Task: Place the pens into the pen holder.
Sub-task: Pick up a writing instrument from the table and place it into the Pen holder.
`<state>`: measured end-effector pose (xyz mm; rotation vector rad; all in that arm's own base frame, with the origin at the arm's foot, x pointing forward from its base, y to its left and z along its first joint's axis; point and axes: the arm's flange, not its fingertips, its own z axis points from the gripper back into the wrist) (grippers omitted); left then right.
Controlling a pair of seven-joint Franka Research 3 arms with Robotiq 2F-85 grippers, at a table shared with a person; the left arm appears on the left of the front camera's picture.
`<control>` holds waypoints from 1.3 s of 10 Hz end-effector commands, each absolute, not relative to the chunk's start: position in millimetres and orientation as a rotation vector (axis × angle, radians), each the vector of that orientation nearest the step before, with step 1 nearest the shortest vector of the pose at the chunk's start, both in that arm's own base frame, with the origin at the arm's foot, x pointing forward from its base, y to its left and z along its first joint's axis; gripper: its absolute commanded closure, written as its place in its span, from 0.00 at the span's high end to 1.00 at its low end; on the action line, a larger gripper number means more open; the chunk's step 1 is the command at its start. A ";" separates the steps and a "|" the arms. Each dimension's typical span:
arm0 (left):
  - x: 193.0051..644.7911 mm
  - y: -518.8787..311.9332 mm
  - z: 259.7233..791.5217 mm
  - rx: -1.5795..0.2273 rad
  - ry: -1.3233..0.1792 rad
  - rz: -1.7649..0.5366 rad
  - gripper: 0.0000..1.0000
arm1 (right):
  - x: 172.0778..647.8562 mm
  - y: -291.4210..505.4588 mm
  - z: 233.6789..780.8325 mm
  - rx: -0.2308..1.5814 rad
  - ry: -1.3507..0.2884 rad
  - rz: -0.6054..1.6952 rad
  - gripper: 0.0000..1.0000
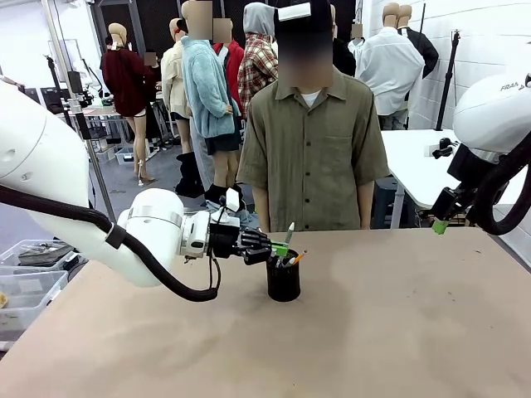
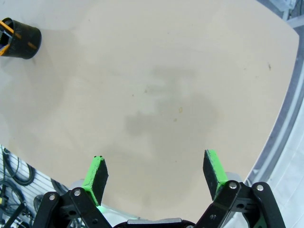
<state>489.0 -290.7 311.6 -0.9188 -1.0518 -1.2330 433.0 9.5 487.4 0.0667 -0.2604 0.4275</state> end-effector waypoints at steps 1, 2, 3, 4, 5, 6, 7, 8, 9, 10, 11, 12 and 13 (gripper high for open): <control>489.2 -290.6 314.5 -0.868 -1.066 -1.257 0.49 | 432.1 8.7 486.1 0.042 -0.252 0.440 1.00; 484.1 -286.4 321.9 -0.853 -1.072 -1.255 0.67 | 432.1 8.7 486.1 0.042 -0.252 0.440 1.00; 478.2 -280.0 331.6 -0.837 -1.079 -1.256 0.79 | 432.1 8.7 486.1 0.042 -0.252 0.440 1.00; 473.3 -272.2 340.9 -0.814 -1.077 -1.250 0.79 | 432.1 8.7 486.1 0.042 -0.252 0.440 1.00; 465.1 -257.5 357.2 -0.793 -1.086 -1.219 0.79 | 432.1 8.7 486.1 0.042 -0.252 0.440 1.00; 457.3 -241.7 373.2 -0.776 -1.066 -1.198 0.79 | 432.1 8.7 486.1 0.042 -0.252 0.440 1.00; 447.8 -220.2 394.4 -0.742 -1.001 -1.148 0.79 | 432.1 8.7 486.1 0.042 -0.252 0.440 1.00; 443.1 -200.2 413.4 -0.705 -0.881 -1.116 0.79 | 432.1 8.7 486.1 0.042 -0.252 0.440 1.00; 440.3 -180.6 429.4 -0.625 -0.821 -1.114 0.79 | 432.1 8.7 486.1 0.042 -0.252 0.440 1.00; 436.1 -164.4 443.8 -0.582 -0.752 -1.078 0.79 | 432.1 8.7 486.1 0.042 -0.252 0.440 1.00; 431.9 -149.0 455.6 -0.550 -0.681 -1.041 0.79 | 432.1 8.7 486.1 0.042 -0.252 0.440 1.00; 430.6 -138.3 460.8 -0.513 -0.614 -0.995 0.79 | 432.1 8.7 486.1 0.042 -0.252 0.440 1.00; 430.3 -133.3 458.0 -0.499 -0.507 -0.952 0.79 | 432.1 8.7 486.1 0.042 -0.252 0.440 1.00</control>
